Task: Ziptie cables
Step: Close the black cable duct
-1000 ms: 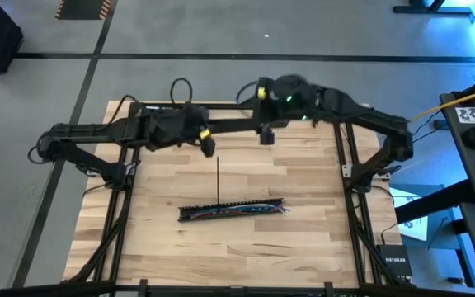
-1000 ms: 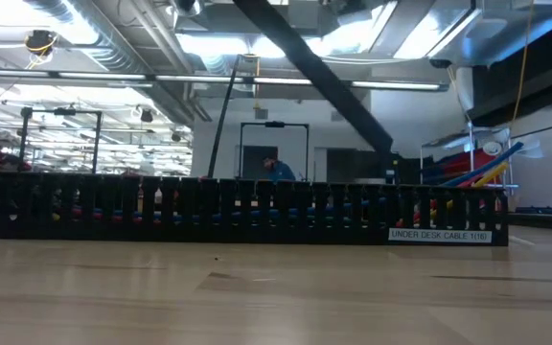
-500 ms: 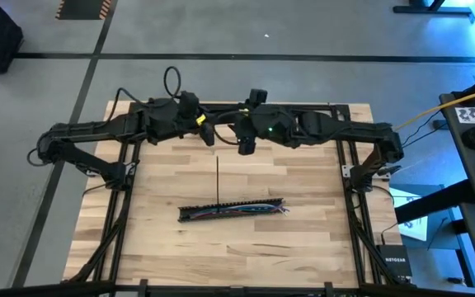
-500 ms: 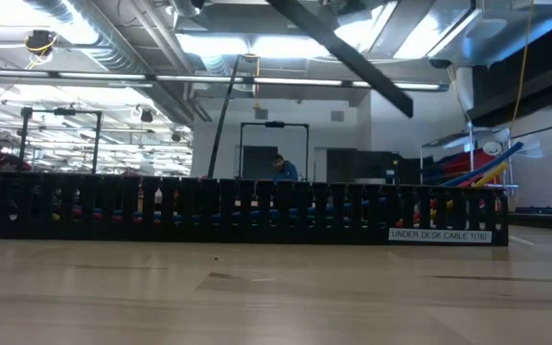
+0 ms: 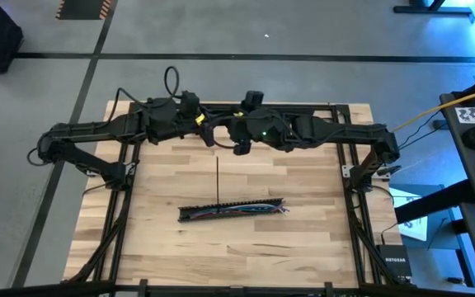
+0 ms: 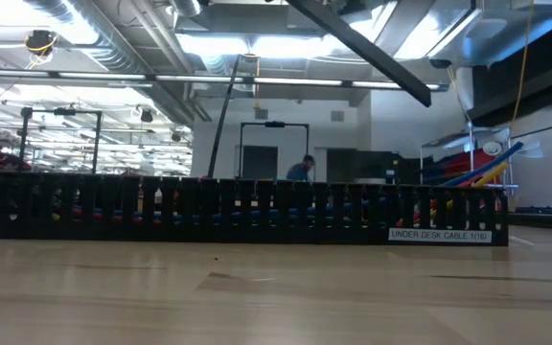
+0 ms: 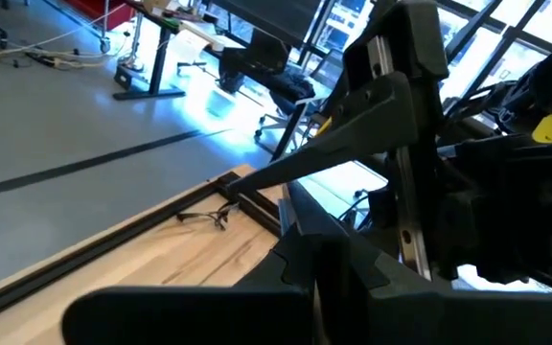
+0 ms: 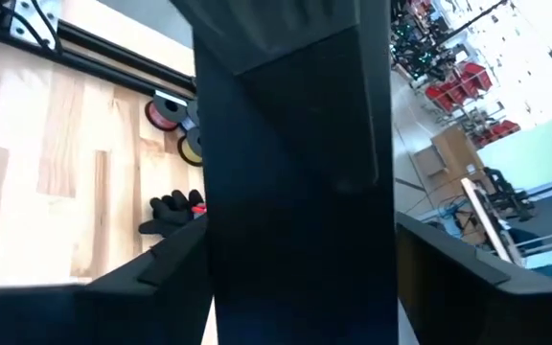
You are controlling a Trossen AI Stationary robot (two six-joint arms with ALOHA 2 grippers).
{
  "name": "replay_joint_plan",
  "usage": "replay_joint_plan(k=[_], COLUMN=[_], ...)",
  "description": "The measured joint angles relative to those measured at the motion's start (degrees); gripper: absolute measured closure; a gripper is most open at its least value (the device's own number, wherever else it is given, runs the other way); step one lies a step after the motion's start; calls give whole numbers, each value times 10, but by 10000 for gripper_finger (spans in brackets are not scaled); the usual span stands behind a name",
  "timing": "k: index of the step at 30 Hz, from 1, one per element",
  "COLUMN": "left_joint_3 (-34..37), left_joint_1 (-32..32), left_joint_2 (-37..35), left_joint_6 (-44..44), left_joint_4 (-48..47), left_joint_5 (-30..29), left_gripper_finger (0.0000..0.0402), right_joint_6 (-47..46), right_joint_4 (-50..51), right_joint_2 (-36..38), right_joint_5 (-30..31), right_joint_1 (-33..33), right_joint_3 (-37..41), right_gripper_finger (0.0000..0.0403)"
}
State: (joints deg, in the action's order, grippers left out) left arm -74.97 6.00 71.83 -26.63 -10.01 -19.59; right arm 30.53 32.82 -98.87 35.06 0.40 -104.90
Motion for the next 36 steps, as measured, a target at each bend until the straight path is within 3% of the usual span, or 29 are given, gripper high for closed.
replay_joint_plan(k=[6, 13, 19, 24, 31, 36], left_joint_3=[0, 0, 0, 0, 22, 121], left_joint_1=[0, 0, 0, -5, -22, -54], left_joint_2=[0, 0, -8, -36, -41, -38], left_joint_6=[1, 21, 91, 184, 159, 140], left_joint_4=[2, -2, -14, -111, -377, -379], left_joint_5=[0, 1, 3, 4, -1, 72], left_gripper_finger=[399, 394, 348, 306, 290, 300], right_joint_6=[16, 17, 7, -58, -172, -220], right_joint_4=[2, 12, 36, 101, 229, 253], right_joint_2=[0, 0, 0, 0, 0, 0], right_joint_5=[-1, -9, -21, -61, -125, -129], right_joint_1=[0, 0, -1, -1, 0, 0], right_joint_3=[0, 0, -1, -1, 0, 22], right_gripper_finger=[188, 190, 190, 190, 190, 190])
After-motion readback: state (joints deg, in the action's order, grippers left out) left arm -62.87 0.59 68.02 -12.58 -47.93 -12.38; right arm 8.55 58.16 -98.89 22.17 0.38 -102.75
